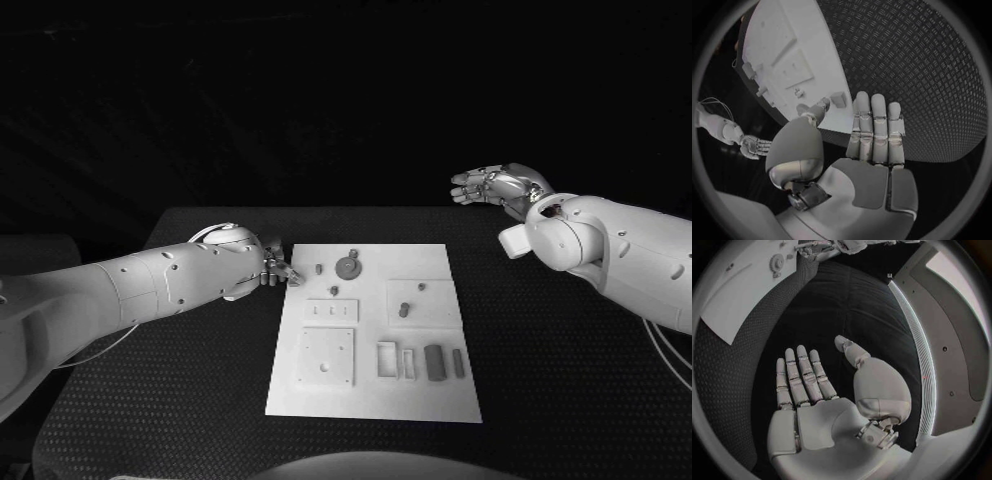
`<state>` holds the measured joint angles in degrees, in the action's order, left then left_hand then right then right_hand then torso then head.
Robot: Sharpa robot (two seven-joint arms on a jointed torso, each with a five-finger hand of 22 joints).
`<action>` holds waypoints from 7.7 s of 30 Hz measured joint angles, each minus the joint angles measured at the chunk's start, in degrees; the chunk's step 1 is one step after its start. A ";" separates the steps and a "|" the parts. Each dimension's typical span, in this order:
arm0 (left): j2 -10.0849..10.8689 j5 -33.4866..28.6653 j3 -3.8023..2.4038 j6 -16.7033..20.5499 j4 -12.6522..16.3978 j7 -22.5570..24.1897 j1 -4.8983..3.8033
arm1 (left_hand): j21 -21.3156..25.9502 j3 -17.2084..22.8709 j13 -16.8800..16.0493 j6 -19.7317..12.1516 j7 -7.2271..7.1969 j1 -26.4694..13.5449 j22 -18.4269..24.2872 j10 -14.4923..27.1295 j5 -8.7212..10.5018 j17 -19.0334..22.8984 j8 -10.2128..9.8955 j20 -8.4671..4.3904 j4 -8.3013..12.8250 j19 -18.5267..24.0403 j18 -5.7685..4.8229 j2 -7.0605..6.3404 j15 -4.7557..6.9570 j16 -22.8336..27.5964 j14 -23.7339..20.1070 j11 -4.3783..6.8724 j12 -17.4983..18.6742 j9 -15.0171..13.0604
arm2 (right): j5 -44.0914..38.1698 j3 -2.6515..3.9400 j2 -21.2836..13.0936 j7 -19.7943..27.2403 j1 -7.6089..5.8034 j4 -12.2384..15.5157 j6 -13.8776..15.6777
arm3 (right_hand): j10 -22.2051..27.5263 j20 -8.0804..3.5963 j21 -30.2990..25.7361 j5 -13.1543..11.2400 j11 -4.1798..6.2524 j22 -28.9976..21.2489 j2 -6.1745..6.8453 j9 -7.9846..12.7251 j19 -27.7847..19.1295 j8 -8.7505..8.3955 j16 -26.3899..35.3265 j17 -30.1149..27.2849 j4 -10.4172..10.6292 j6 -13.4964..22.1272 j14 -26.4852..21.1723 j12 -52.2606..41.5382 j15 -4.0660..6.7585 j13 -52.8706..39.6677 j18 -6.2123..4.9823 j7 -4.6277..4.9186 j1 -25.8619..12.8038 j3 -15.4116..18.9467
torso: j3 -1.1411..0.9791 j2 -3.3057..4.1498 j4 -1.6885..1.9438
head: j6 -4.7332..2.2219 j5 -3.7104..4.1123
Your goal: Assemble the parts on the task board
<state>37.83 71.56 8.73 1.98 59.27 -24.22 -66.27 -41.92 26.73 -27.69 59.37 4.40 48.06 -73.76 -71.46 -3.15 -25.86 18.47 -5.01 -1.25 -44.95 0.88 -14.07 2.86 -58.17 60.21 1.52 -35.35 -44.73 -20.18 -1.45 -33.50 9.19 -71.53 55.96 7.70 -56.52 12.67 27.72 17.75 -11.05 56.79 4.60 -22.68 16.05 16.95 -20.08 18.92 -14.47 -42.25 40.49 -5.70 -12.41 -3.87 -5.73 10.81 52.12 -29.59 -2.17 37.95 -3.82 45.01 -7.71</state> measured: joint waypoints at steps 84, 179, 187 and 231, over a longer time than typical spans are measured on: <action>7.20 -42.46 -3.18 -7.74 2.83 8.33 -4.72 | 4.48 -4.48 -0.04 -5.08 2.11 8.69 -1.15 0.32 -2.68 -2.13 0.28 0.09 17.81 0.96 0.00 20.36 -1.25 4.00 -0.44 -1.76 7.38 7.83 | -13.35 0.00 -0.50 1.15 0.94 2.43 0.79 | -2.46 -0.22 -0.68 -1.40 0.61 1.28 1.24 0.16 0.22 1.09 0.00 -0.08 -2.06 -1.13 0.28 0.45 -0.18 -0.16 0.00 0.52 6.71 -1.42 | -0.03 -0.14 0.07 | -2.07 0.66; 6.24 -73.91 -2.49 -48.81 7.71 15.17 -3.81 | 5.54 -5.23 0.13 -5.89 2.60 9.76 -1.14 0.32 -0.32 -3.23 0.68 0.91 17.88 3.61 0.00 21.25 -2.05 4.21 -1.67 -2.16 9.89 8.66 | -1.08 -0.19 3.56 -0.36 4.20 16.55 -25.83 | -6.92 -6.96 20.91 -6.93 10.59 9.52 -2.99 0.16 35.21 2.16 -37.04 53.86 -2.23 -4.81 22.33 -59.33 15.98 -52.73 -8.90 -3.88 9.57 1.29 | -0.03 -0.03 0.06 | -4.61 2.67; 6.28 -73.85 -2.50 -48.81 7.66 15.17 -3.81 | 5.54 -5.31 0.13 -5.90 2.59 10.09 -1.19 0.32 -0.36 -3.28 0.68 0.91 17.92 3.61 0.00 21.24 -2.05 4.22 -1.67 -2.17 9.89 8.66 | -1.33 -0.19 3.73 -0.42 4.20 16.68 -26.03 | -6.68 -7.17 21.59 -8.38 9.88 9.53 -3.18 -0.12 34.99 3.19 -37.34 54.00 -2.12 -7.61 22.33 -60.69 15.96 -52.23 -8.89 -3.81 9.64 -0.57 | -0.07 -0.03 0.03 | -4.56 2.61; 6.35 -72.86 -2.51 -47.01 7.32 14.74 -3.82 | 5.55 -8.05 0.21 -9.95 3.91 6.37 -1.16 1.46 0.16 -3.58 -2.60 0.82 16.58 3.93 0.00 16.62 -2.25 4.21 -2.27 -3.30 11.69 8.40 | -2.21 -0.21 3.83 -0.58 4.21 16.72 -25.14 | -7.27 -7.17 22.86 -12.88 10.16 9.09 -5.43 -3.28 34.98 6.12 -38.02 53.76 -2.21 -9.21 22.01 -62.14 16.06 -50.09 -8.90 -4.62 8.30 -6.80 | -0.07 -0.02 0.02 | -4.13 2.70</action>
<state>44.18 -1.30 6.22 -45.03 66.59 -9.48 -70.09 -36.37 18.68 -27.48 49.41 8.31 54.43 -74.92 -70.00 -2.99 -29.44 15.87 -4.19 15.33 -41.02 0.88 2.55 0.61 -53.95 57.94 -1.78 -23.67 -36.33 -22.39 -1.66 -29.68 8.61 -67.31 72.69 -17.44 -63.79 5.51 50.58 4.88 -0.89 65.89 -0.84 -25.96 51.04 23.07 -58.11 72.68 -16.68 -51.46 62.50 -67.84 3.65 -53.96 -14.63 6.19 60.42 -36.38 -2.24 37.92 -3.80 40.87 -5.02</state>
